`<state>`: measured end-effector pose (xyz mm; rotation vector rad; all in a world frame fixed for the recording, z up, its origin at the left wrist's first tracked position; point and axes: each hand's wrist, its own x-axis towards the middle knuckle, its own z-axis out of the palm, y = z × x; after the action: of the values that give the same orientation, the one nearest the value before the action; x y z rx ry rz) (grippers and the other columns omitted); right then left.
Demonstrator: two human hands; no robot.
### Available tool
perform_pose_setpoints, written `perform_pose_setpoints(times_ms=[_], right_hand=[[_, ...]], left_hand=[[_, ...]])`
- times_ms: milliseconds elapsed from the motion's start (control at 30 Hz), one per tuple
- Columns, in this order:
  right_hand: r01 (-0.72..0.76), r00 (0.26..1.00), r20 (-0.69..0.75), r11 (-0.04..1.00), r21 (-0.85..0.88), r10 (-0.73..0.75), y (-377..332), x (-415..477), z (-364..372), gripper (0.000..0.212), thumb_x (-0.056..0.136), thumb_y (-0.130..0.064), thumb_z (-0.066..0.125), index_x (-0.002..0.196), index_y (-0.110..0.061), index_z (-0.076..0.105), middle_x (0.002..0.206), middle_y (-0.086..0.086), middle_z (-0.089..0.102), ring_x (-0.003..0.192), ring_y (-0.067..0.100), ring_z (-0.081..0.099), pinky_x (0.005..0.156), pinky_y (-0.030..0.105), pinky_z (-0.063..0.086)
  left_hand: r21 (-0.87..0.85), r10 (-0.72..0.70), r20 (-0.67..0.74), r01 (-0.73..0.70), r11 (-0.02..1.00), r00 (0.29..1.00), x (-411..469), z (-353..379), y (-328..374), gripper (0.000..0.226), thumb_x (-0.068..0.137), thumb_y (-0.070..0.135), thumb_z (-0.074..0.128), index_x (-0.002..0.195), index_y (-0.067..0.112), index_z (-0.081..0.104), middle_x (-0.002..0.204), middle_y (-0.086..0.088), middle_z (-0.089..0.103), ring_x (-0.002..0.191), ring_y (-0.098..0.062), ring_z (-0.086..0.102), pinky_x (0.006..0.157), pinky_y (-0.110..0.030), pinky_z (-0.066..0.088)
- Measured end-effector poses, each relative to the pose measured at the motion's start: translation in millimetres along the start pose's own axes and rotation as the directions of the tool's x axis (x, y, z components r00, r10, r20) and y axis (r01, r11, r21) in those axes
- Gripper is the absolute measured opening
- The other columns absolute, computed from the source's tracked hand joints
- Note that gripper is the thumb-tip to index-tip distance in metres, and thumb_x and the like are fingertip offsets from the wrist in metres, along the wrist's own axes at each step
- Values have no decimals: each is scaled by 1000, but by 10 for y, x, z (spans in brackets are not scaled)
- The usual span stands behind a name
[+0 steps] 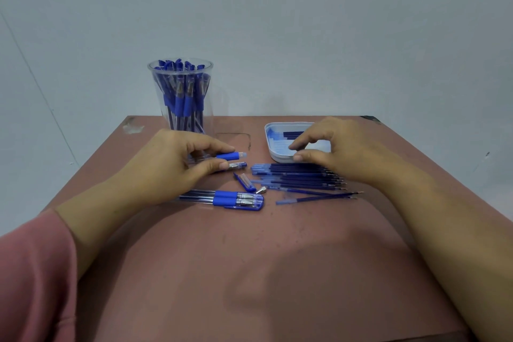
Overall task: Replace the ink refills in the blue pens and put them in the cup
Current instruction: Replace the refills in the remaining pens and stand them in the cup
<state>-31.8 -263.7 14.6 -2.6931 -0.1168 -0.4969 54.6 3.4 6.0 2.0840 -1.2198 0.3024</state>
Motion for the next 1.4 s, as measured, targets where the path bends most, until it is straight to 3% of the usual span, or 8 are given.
perform_pose_setpoints(times_ms=[133,233,433,733,833,1000,1133,1400], right_hand=[[-90,996,11,993,-71,91,77,124,-99,13,88,-31,67,100,-31,71,86,-27,54,85,-14,50,68,-6,29],[-155,981,92,975,-162,171,146,216,-111,20,91,-35,63,110,-32,69,101,-19,60,90,0,51,62,-9,27],[-177,957,186,955,-240,224,161,308,-99,33,97,-33,55,130,-35,57,133,-12,54,97,1,39,59,-13,20],[-193,930,271,957,-218,249,221,368,-105,45,94,-32,59,138,-31,49,139,-11,50,101,-1,39,57,-13,20],[-193,926,286,960,-204,247,255,390,-88,44,93,-31,61,136,-31,52,136,-12,52,102,-1,41,60,-10,25],[-220,927,263,957,-190,266,314,432,-72,36,91,-31,64,127,-29,60,124,-10,59,104,3,47,78,15,32],[-235,925,254,951,-200,282,339,449,-73,24,92,-29,63,115,-27,68,105,-10,61,96,8,53,57,1,34],[-261,925,256,959,-108,280,372,482,-48,10,88,-22,68,98,-23,68,97,-7,65,78,0,56,55,7,38]], left_hand=[[15,3,-2,-3,1000,1000,1,3,-44,29,75,45,62,102,38,71,73,47,56,70,19,55,62,1,36],[22,16,2,-16,1000,1000,0,5,-74,30,77,44,63,104,36,73,80,45,59,75,17,58,64,0,37],[6,19,-2,-19,1000,1000,-4,18,-104,27,78,43,64,104,38,71,81,44,60,76,17,58,66,0,38],[-6,22,-2,-22,1000,1000,-2,2,-71,25,76,47,61,100,49,65,82,46,58,76,17,58,63,0,38],[-7,16,0,-16,1000,1000,0,8,-86,30,76,48,61,103,41,70,81,45,59,75,17,57,64,0,38],[-2,27,4,-27,1000,1000,3,9,-92,31,76,49,60,104,40,71,80,46,58,74,17,57,64,0,38],[-18,35,-3,-36,999,999,7,5,-68,28,74,56,57,100,50,65,82,45,59,76,16,59,64,-1,39],[3,47,-3,-47,999,999,13,2,-72,27,74,57,56,100,52,62,82,46,58,75,16,58,63,-1,39]])
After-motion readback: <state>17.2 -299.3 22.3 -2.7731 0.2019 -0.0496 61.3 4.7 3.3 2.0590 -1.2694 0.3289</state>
